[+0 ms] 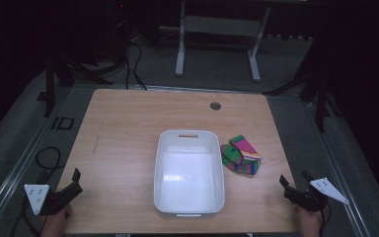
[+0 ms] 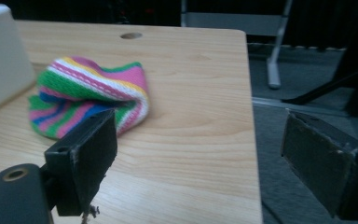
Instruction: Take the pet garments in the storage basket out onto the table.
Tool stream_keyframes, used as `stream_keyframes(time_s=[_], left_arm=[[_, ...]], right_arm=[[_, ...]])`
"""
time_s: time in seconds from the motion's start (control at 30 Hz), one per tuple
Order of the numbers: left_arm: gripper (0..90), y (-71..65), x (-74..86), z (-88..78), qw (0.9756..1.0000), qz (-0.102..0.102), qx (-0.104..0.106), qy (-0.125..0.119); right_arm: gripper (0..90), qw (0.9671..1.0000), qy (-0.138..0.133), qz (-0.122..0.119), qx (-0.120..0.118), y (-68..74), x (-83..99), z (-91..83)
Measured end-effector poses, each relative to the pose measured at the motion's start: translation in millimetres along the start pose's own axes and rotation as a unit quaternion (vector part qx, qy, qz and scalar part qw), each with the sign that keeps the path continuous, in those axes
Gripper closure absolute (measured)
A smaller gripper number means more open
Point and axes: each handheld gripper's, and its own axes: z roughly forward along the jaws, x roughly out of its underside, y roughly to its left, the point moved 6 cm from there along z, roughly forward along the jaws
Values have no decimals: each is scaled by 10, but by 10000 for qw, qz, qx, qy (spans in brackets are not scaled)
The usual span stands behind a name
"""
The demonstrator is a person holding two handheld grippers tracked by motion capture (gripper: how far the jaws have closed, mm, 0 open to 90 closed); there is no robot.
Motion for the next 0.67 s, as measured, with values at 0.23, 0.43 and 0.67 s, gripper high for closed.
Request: stream_keyframes(time_s=[0.23,0.43,0.67], left_arm=[[18,-1,0,-1,10000,8,12,0],[18,-1,0,-3,10000,5,19,-8],[18,-3,-1,-3,10000,18,17,-10]], right_arm=[[107,9988,153,126,459,-82,61,37],[107,9986,198,219,449,-100,83,55],[107,9984,249,132,486,-89,88,67]])
